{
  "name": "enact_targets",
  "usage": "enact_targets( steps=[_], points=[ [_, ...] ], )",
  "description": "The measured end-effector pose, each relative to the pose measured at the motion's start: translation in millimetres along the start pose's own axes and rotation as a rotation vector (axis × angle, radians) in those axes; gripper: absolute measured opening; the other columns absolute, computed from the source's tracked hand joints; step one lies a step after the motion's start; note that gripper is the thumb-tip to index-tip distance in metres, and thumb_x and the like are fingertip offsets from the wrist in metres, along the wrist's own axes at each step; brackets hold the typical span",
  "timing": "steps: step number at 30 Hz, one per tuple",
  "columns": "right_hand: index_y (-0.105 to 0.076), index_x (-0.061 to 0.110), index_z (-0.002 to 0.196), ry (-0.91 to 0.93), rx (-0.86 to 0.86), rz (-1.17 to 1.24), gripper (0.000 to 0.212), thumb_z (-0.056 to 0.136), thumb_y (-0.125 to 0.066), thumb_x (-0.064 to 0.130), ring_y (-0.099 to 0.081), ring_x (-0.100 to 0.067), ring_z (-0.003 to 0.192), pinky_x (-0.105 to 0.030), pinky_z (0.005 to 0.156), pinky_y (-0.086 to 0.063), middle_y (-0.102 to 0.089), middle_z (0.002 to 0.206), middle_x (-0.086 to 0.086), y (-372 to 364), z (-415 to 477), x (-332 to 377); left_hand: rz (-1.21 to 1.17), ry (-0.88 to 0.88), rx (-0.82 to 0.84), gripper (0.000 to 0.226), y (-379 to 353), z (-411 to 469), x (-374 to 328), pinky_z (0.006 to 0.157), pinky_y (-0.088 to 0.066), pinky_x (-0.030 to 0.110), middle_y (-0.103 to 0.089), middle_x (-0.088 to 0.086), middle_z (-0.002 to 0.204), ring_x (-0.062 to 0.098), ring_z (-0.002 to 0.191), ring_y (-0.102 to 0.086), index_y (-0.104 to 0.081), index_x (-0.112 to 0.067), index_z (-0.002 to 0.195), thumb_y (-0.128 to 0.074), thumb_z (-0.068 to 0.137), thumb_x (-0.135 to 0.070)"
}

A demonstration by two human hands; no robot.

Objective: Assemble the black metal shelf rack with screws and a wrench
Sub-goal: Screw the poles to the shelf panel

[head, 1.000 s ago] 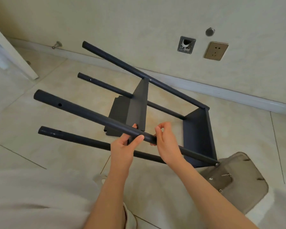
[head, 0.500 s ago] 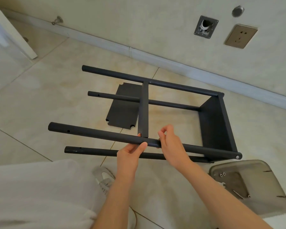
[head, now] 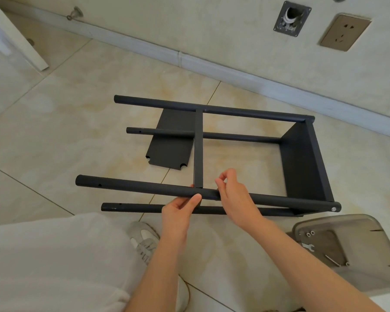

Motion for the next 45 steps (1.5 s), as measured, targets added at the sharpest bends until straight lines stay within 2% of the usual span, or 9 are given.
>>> enact_targets(
  steps=[6,13,17,19,23,29,33,38,45],
  points=[
    [-0.033,0.029,0.097,0.008,0.03,-0.007,0.014,0.106,-0.029,0.039,-0.054,-0.017,0.071,-0.03,0.058,-0.046,-0.058,0.079,-0.003,-1.6,4.4,-0.3,0.35,-0.071,-0.133,0.023,9.9,2.9,-18.7,0.078,-0.042,0.016,-0.068,-0.02,0.084,0.001,0.083,-0.064,-0.072,-0.024,0.099,-0.075,0.084,-0.041],
    [-0.033,0.028,0.097,0.022,0.07,-0.056,0.013,0.106,-0.029,0.037,-0.051,-0.015,0.07,-0.028,0.054,-0.043,-0.057,0.077,-0.001,-9.5,8.9,2.2,1.411,-0.201,-0.268,0.061,10.2,10.2,-85.9,0.047,-0.034,0.022,-0.053,-0.005,0.057,0.011,0.049,-0.049,-0.052,-0.021,0.063,-0.057,0.072,-0.082],
    [-0.033,0.028,0.095,0.022,0.056,-0.025,0.015,0.106,-0.029,0.037,-0.052,-0.017,0.069,-0.031,0.054,-0.044,-0.058,0.075,-0.002,-0.8,11.4,2.1,1.74,-0.737,-0.149,0.057,-40.5,7.4,-123.6,0.077,-0.043,0.028,-0.063,-0.006,0.092,0.014,0.088,-0.056,-0.058,-0.023,0.098,-0.056,0.079,-0.078],
    [-0.032,0.028,0.094,0.016,0.063,-0.017,0.016,0.106,-0.029,0.037,-0.05,-0.017,0.07,-0.029,0.054,-0.04,-0.057,0.076,-0.002,2.6,12.1,1.1,1.872,-0.789,-0.017,0.072,-54.9,17.2,-126.7,0.099,-0.042,0.036,-0.061,-0.003,0.119,0.02,0.115,-0.053,-0.054,-0.021,0.123,-0.051,0.081,-0.079],
    [-0.031,0.027,0.098,-0.006,0.112,0.007,0.014,0.106,-0.028,0.037,-0.048,-0.015,0.072,-0.025,0.056,-0.037,-0.055,0.08,-0.001,0.5,13.2,-0.1,2.171,-0.758,0.315,0.083,-79.6,33.0,-116.7,0.113,-0.033,0.044,-0.058,0.007,0.136,0.028,0.131,-0.048,-0.037,-0.013,0.146,-0.041,0.09,-0.074],
    [-0.031,0.025,0.099,0.025,0.135,-0.024,0.015,0.106,-0.027,0.038,-0.056,-0.017,0.069,-0.036,0.064,-0.053,-0.059,0.082,-0.003,3.7,15.1,4.3,1.914,-0.409,0.554,0.068,-66.2,42.6,-85.6,0.062,-0.049,0.023,-0.055,-0.003,0.09,0.012,0.07,-0.057,-0.025,-0.013,0.148,-0.048,0.099,-0.054],
    [-0.03,0.028,0.101,0.071,0.05,-0.157,0.014,0.105,-0.025,0.041,-0.061,-0.02,0.061,-0.034,0.054,-0.051,-0.06,0.071,0.001,7.8,22.1,1.0,1.777,-0.435,0.645,0.067,-63.0,52.6,-76.2,0.072,-0.059,0.028,-0.065,-0.002,0.096,0.013,0.076,-0.064,-0.023,-0.016,0.144,-0.048,0.097,-0.056],
    [-0.026,0.031,0.1,0.173,-0.095,-0.212,0.012,0.104,-0.022,0.042,-0.048,-0.013,0.043,-0.022,0.043,-0.031,-0.049,0.054,0.007,20.5,29.9,6.6,1.695,-0.499,0.776,0.055,-68.2,56.4,-73.4,0.052,-0.047,0.015,-0.057,-0.013,0.075,0.008,0.058,-0.058,-0.024,-0.028,0.125,-0.04,0.091,-0.068],
    [-0.023,0.034,0.096,0.141,0.041,-0.136,0.014,0.1,-0.019,0.047,-0.062,-0.021,0.059,-0.036,0.055,-0.053,-0.064,0.07,-0.001,14.2,37.0,3.4,1.662,-0.645,0.778,0.064,-67.6,57.8,-76.8,0.065,-0.051,0.025,-0.062,-0.009,0.08,0.01,0.066,-0.057,-0.022,-0.031,0.124,-0.026,0.082,-0.079]
  ],
)
Point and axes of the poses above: each hand's wrist, its own z-axis towards the middle knuckle, its own y-axis out of the back of the hand, x = y × z, the point moved 10 cm from there along z, towards the middle knuckle
